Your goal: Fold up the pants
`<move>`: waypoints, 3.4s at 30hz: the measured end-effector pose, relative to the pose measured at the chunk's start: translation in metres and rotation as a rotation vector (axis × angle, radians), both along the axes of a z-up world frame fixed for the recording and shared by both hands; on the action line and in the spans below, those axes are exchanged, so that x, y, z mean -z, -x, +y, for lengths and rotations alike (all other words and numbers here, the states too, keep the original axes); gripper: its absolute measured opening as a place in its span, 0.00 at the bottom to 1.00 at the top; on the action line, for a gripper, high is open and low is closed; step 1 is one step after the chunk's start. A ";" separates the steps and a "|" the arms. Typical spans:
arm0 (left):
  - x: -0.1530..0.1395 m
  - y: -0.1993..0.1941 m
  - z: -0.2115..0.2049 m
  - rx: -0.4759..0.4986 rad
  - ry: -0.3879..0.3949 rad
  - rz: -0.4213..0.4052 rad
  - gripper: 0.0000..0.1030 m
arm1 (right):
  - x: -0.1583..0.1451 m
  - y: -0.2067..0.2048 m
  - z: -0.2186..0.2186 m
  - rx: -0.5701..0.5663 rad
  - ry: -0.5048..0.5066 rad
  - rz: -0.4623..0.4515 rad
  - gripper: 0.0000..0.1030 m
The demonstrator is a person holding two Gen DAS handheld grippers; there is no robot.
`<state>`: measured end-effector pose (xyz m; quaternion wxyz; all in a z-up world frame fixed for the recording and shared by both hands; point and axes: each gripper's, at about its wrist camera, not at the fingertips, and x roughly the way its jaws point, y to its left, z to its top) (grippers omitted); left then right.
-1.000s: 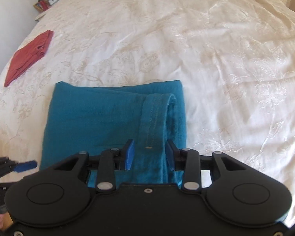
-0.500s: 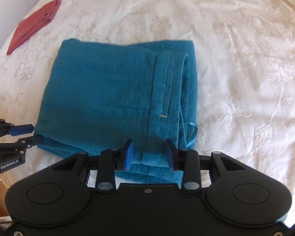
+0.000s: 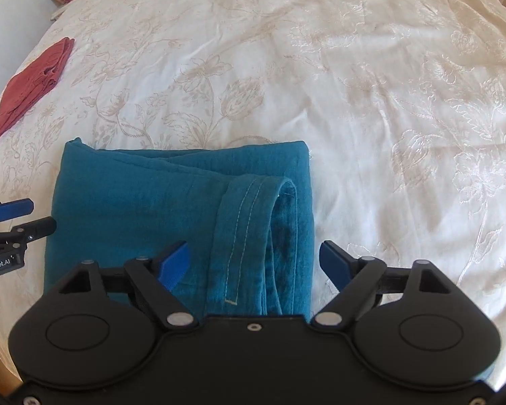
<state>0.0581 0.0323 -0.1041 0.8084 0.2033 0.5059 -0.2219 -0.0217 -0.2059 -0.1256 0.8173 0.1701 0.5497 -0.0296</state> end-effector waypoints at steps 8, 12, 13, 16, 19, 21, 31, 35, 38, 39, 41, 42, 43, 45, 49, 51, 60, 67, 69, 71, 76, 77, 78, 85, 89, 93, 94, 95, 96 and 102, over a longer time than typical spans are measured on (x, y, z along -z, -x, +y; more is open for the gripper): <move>0.039 -0.012 0.001 0.033 -0.008 0.119 0.79 | 0.043 -0.017 -0.009 0.014 -0.105 0.092 0.93; 0.044 -0.026 0.005 -0.001 0.049 0.159 0.88 | 0.057 -0.025 -0.011 0.010 -0.155 0.097 1.00; 0.045 -0.030 0.005 -0.005 0.060 0.166 0.89 | 0.058 -0.027 -0.011 0.001 -0.159 0.091 1.00; 0.049 -0.036 0.000 0.019 0.071 0.161 0.95 | 0.062 -0.035 -0.010 -0.022 -0.176 0.065 1.00; 0.053 -0.042 -0.007 0.046 0.074 0.163 1.00 | 0.067 -0.043 -0.009 -0.038 -0.179 0.051 1.00; 0.053 -0.044 -0.008 0.041 0.093 0.170 1.00 | 0.068 -0.044 -0.008 -0.041 -0.178 0.038 1.00; 0.037 -0.014 0.010 -0.011 0.143 0.162 0.63 | 0.057 -0.016 -0.011 -0.097 -0.226 0.013 0.73; 0.022 0.000 0.004 -0.012 0.129 0.111 0.21 | 0.038 -0.011 -0.011 -0.070 -0.252 0.009 0.28; -0.004 0.009 -0.007 -0.011 0.112 0.044 0.17 | 0.008 -0.010 -0.004 -0.084 -0.226 -0.028 0.25; -0.015 0.010 -0.007 -0.013 0.121 0.025 0.17 | -0.003 -0.010 -0.002 -0.091 -0.218 -0.042 0.25; -0.035 0.006 -0.005 -0.022 0.149 -0.001 0.17 | -0.022 -0.013 -0.003 -0.103 -0.208 -0.076 0.24; -0.043 0.001 -0.005 -0.023 0.161 -0.017 0.17 | -0.031 -0.016 -0.004 -0.108 -0.199 -0.098 0.24; -0.050 -0.005 -0.005 -0.019 0.167 -0.035 0.17 | -0.039 -0.021 -0.008 -0.112 -0.190 -0.122 0.25; -0.060 -0.023 -0.010 -0.005 0.179 -0.060 0.17 | -0.048 -0.037 -0.015 -0.102 -0.196 -0.150 0.25; -0.057 -0.054 -0.027 0.021 0.187 -0.091 0.18 | -0.049 -0.075 -0.026 -0.099 -0.168 -0.203 0.25; -0.040 -0.073 -0.036 0.021 0.143 -0.100 0.30 | -0.039 -0.095 -0.033 -0.085 -0.168 -0.198 0.28; -0.041 -0.076 -0.040 -0.052 0.032 -0.208 0.34 | -0.016 -0.111 -0.052 0.066 0.070 -0.162 0.56; -0.015 -0.056 -0.066 0.013 0.029 -0.102 0.34 | -0.030 -0.108 -0.003 -0.104 0.052 -0.252 0.55; 0.005 -0.049 -0.061 -0.001 -0.016 -0.042 0.34 | -0.013 -0.108 0.010 -0.146 0.049 -0.190 0.54; 0.024 -0.041 -0.052 -0.022 -0.076 0.020 0.35 | 0.010 -0.102 0.018 -0.156 0.049 -0.090 0.53; 0.017 -0.024 -0.032 -0.056 -0.063 0.014 0.35 | 0.019 -0.078 0.020 -0.138 0.025 -0.017 0.50; 0.009 -0.024 -0.030 -0.067 -0.060 0.008 0.35 | 0.013 -0.076 0.021 -0.139 0.030 -0.019 0.50; 0.002 -0.023 -0.028 -0.079 -0.052 -0.002 0.35 | 0.006 -0.075 0.022 -0.135 0.034 -0.028 0.51; -0.064 -0.009 -0.017 -0.154 -0.004 -0.054 0.35 | -0.055 -0.049 0.021 -0.058 0.067 -0.103 0.55; -0.099 0.005 -0.017 -0.181 0.031 -0.089 0.35 | -0.091 -0.024 0.027 -0.022 0.084 -0.141 0.60; -0.127 0.018 -0.017 -0.206 0.042 -0.133 0.35 | -0.121 -0.006 0.034 -0.007 0.100 -0.174 0.60; -0.133 0.022 -0.017 -0.211 0.039 -0.147 0.35 | -0.128 -0.002 0.035 -0.002 0.106 -0.180 0.60; -0.140 0.025 -0.016 -0.217 0.039 -0.163 0.35 | -0.134 0.001 0.037 0.004 0.112 -0.185 0.62; -0.147 0.030 -0.015 -0.222 0.046 -0.178 0.35 | -0.141 0.003 0.038 0.011 0.120 -0.192 0.63; -0.172 0.052 0.000 -0.252 0.124 -0.180 0.39 | -0.170 0.019 0.051 0.045 0.157 -0.238 0.76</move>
